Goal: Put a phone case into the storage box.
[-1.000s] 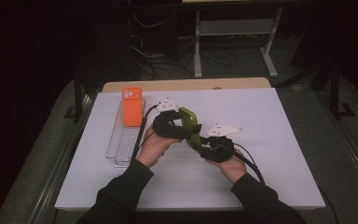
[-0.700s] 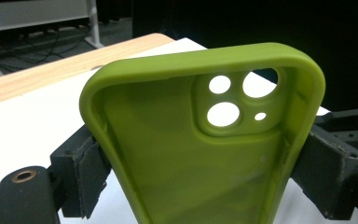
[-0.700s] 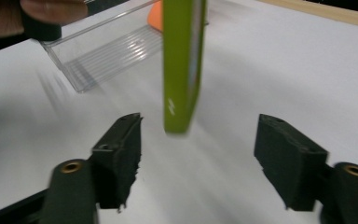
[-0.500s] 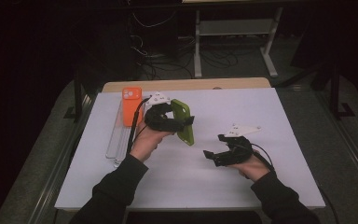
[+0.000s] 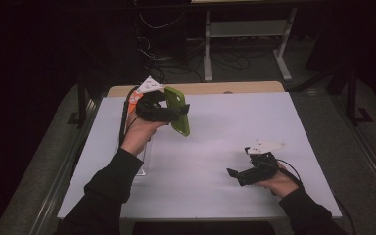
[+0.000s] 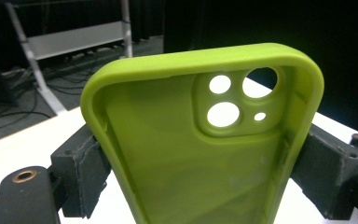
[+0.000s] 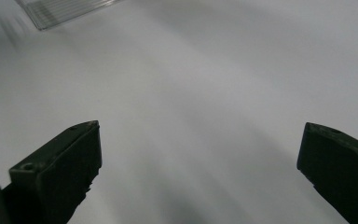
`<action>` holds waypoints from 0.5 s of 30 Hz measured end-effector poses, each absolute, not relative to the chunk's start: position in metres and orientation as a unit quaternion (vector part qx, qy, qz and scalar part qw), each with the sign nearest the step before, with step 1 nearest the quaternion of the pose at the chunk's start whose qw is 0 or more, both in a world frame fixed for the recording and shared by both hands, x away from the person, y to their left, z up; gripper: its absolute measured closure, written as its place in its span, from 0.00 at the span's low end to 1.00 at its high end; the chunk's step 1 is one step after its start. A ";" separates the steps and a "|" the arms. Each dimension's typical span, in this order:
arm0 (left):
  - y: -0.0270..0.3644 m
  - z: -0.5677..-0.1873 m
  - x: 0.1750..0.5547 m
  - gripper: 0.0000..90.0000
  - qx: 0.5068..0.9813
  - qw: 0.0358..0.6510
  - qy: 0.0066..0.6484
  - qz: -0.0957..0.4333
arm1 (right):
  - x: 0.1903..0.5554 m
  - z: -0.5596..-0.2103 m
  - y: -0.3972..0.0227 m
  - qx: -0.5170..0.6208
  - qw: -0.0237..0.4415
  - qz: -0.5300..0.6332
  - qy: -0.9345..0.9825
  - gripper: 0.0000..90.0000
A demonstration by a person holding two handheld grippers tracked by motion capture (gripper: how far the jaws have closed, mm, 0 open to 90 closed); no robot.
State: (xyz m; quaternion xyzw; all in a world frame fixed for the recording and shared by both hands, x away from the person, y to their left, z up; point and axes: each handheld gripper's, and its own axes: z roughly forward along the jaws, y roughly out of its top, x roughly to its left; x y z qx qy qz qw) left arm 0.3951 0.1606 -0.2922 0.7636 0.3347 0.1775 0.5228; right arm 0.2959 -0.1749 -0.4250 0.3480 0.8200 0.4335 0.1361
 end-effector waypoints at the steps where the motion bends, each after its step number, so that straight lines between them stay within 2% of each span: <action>1: 0.165 -0.290 0.396 0.16 0.765 0.518 0.336 0.183 | 0.295 -0.425 -0.178 0.348 0.137 0.433 0.820 0.00; 15: 0.220 -0.279 0.411 0.16 0.734 0.492 0.394 0.254 | 0.287 -0.431 -0.202 0.373 0.146 0.425 0.812 0.00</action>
